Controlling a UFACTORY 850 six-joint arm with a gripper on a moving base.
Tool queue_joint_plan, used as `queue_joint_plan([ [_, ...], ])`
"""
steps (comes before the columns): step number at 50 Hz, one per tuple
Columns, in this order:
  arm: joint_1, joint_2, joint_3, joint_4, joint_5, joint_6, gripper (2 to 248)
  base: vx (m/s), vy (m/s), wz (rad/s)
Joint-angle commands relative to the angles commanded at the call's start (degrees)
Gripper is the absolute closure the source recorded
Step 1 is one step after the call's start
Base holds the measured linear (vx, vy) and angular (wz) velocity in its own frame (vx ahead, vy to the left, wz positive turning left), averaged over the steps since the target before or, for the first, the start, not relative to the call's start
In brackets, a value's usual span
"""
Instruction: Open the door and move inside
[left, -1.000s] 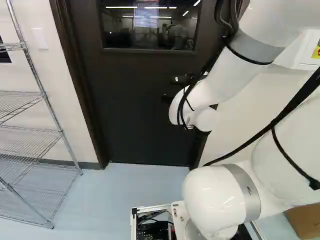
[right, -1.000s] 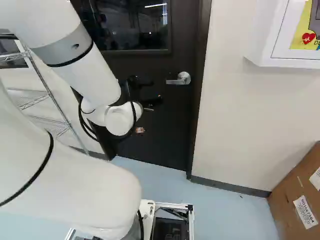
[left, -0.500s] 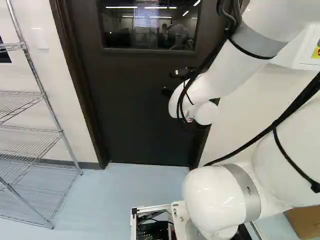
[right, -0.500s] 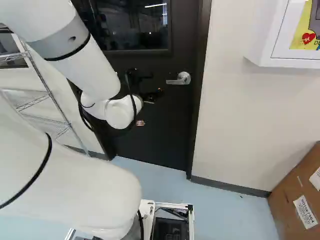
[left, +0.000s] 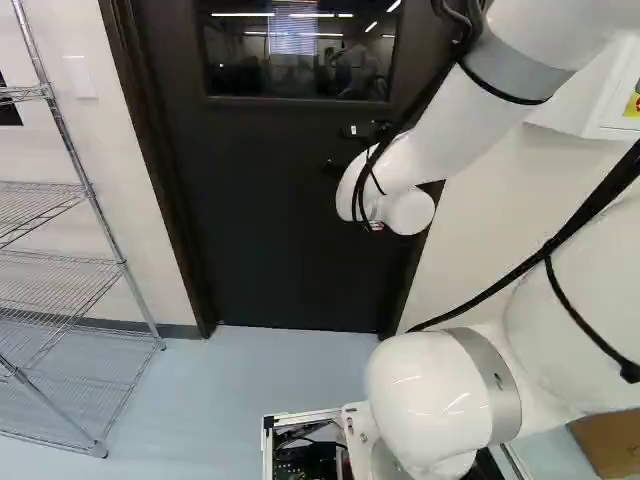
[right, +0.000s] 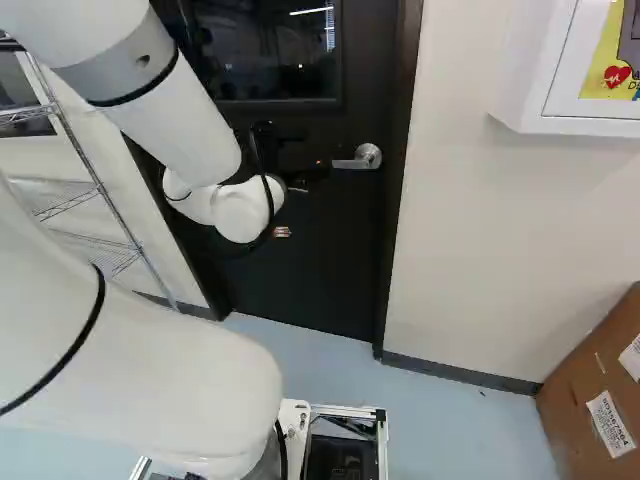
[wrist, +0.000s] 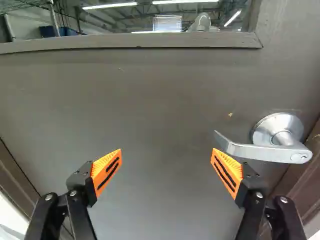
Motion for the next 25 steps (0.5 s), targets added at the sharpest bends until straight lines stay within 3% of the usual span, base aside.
queue_joint_plan([
  [25,-1.3,-0.4,-3.6,0.0,-2.3,0.0,3,0.0,0.0,0.0],
])
